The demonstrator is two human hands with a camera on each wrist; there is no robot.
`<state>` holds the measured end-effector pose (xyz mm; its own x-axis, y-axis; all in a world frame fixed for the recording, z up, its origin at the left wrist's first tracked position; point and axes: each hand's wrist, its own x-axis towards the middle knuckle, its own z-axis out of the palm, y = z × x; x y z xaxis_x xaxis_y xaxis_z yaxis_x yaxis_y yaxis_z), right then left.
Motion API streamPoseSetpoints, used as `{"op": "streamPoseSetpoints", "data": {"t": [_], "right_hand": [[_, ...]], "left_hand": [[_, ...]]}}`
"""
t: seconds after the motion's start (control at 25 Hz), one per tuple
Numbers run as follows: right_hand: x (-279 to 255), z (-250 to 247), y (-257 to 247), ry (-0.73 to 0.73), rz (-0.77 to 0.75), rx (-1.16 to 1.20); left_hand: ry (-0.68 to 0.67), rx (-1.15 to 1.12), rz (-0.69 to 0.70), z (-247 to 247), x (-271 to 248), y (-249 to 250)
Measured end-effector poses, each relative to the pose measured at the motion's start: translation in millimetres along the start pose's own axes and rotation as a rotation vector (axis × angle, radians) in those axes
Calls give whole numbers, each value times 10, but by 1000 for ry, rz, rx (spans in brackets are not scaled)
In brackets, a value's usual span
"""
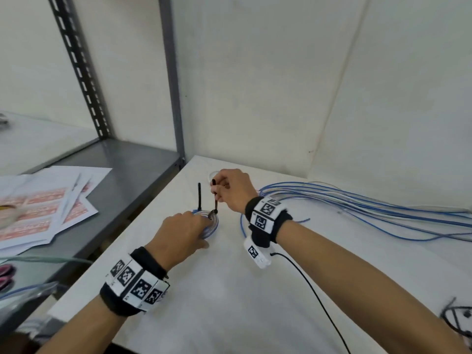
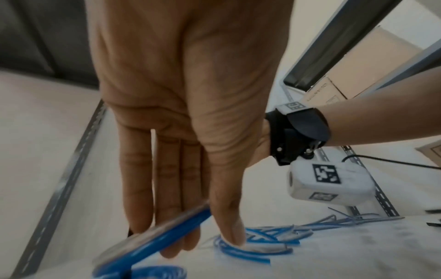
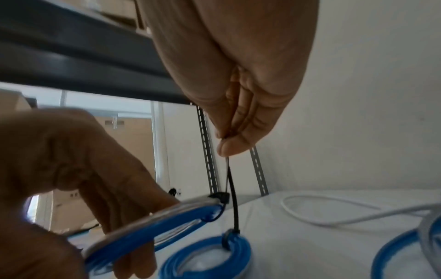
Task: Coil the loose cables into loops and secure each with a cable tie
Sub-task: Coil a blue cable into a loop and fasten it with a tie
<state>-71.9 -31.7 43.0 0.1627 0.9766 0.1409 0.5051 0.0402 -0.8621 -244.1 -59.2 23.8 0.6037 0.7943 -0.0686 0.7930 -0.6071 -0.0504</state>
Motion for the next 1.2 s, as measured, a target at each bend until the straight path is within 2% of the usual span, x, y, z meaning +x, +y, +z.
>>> {"op": "streamPoseSetpoints", "data": {"t": [0.24, 0.32, 0.44, 0.52, 0.6, 0.68, 0.76, 0.84, 1.04, 1.16, 1.2], "right_hand": [[181, 397, 156, 7, 82, 74], [168, 381, 187, -12, 88, 84], [124, 256, 285, -32, 107, 30], [96, 72, 384, -26, 81, -125], [32, -225, 503, -15, 66, -396], [-70, -556, 666, -12, 154, -621], [-190, -765, 812, -36, 284, -704], [-271, -846, 927, -45, 342, -731], [-325, -840, 959, 104, 170, -599], [-378, -893, 851, 77, 54, -359], [-404, -942, 815, 130, 38, -262]], "left_hand": [[-183, -163, 19, 252, -22, -268], [-152, -184, 25, 233, -9, -232], [-34, -188, 43, 143, 13, -82], [57, -211, 56, 50, 74, 28], [110, -299, 92, -21, 223, 154], [90, -398, 132, -52, 446, 316], [68, -442, 131, -34, 697, 473], [91, -504, 101, 27, 946, 612], [20, -830, -40, 129, 1363, 824], [168, -1092, -9, 12, 1445, 906], [239, -1206, 21, -66, 1438, 937]]}}
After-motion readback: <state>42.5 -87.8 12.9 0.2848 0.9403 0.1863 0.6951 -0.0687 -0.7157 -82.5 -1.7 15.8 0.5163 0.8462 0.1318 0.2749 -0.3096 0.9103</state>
